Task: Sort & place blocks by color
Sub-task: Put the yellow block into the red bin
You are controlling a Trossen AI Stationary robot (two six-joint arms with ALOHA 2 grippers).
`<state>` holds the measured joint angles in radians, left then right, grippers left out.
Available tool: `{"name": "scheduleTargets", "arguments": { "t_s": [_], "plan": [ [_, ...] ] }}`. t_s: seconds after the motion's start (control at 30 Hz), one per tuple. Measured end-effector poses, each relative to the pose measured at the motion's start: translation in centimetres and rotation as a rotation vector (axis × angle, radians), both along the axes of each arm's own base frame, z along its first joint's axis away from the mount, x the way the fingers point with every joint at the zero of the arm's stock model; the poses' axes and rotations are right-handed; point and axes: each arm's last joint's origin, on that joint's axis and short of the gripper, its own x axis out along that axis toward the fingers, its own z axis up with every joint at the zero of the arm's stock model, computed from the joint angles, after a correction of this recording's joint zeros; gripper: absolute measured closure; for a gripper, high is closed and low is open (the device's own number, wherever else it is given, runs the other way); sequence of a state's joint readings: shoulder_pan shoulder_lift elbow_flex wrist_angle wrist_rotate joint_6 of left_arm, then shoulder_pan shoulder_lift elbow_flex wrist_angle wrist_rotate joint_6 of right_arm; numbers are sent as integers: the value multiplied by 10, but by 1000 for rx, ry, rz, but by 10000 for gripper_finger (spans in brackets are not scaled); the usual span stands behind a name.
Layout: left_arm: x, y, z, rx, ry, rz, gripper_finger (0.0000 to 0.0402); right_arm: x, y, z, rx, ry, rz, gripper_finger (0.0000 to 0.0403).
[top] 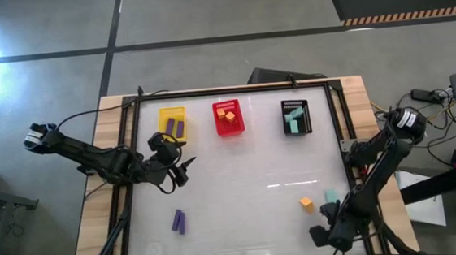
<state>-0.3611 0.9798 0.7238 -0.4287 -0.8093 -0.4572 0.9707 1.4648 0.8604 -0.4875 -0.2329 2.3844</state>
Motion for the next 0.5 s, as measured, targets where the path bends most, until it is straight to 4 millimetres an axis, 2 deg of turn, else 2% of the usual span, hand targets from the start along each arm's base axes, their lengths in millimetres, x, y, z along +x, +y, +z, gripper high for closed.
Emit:
{"name": "scheduleTargets", "arguments": {
  "t_s": [0.23, 0.5],
  "plan": [
    [0, 0, -1, 1, 2, 0, 130, 3, -2, -13, -106, -24, -29, 104],
    [0, 0, -2, 1, 5, 0, 130, 9, -2, -23, -130, -11, -47, 141]
  ]
}}
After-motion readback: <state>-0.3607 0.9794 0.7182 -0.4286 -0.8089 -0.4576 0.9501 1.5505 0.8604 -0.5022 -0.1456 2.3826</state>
